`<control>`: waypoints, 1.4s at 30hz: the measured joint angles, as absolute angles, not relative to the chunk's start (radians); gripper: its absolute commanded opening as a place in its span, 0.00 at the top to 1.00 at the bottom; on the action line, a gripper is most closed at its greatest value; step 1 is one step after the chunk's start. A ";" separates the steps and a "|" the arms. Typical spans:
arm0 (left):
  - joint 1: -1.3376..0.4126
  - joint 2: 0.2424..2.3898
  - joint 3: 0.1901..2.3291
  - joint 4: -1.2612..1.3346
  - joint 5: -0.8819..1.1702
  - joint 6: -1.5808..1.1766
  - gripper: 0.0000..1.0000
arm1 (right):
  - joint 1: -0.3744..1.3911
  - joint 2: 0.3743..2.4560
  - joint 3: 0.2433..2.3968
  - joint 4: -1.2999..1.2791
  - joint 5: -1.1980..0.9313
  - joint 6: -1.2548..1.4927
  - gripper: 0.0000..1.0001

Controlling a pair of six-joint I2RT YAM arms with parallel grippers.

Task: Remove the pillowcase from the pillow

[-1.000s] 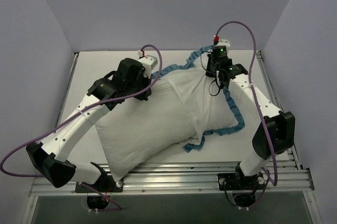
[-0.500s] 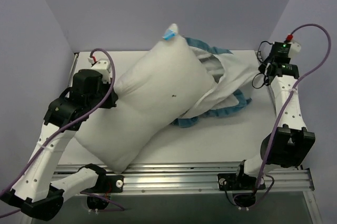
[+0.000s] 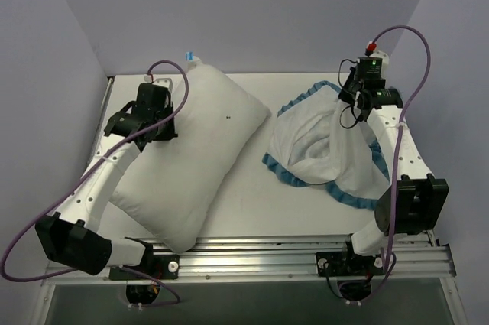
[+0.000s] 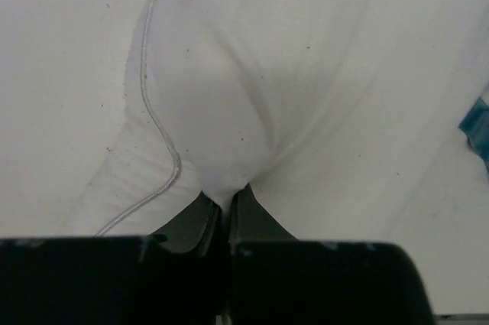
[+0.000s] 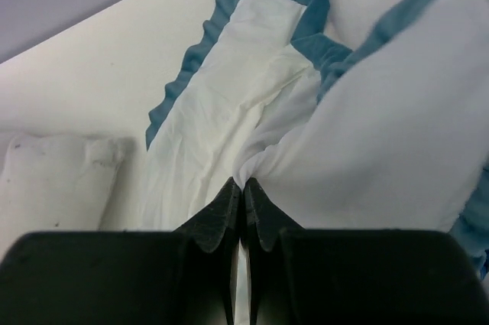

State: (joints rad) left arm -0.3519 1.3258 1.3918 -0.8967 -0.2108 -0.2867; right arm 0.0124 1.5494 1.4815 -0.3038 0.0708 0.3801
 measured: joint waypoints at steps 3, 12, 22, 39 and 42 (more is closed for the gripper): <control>-0.291 1.393 1.394 -0.821 -0.178 -0.315 0.98 | 0.028 1.550 1.483 -0.302 0.062 0.365 1.00; -0.107 1.450 1.336 -0.684 -0.086 -0.453 0.79 | 0.052 1.508 1.579 -0.252 -0.030 0.327 0.98; -0.059 1.303 1.307 -0.649 -0.014 -0.485 0.06 | 0.125 1.446 1.484 -0.236 -0.112 0.321 0.31; -0.059 0.909 1.688 -0.985 -0.138 -0.353 0.06 | 0.123 1.084 1.518 -0.445 0.154 0.279 0.00; -0.059 0.842 1.728 -1.026 -0.162 -0.346 0.06 | 0.123 0.983 1.560 -0.473 0.237 0.261 0.00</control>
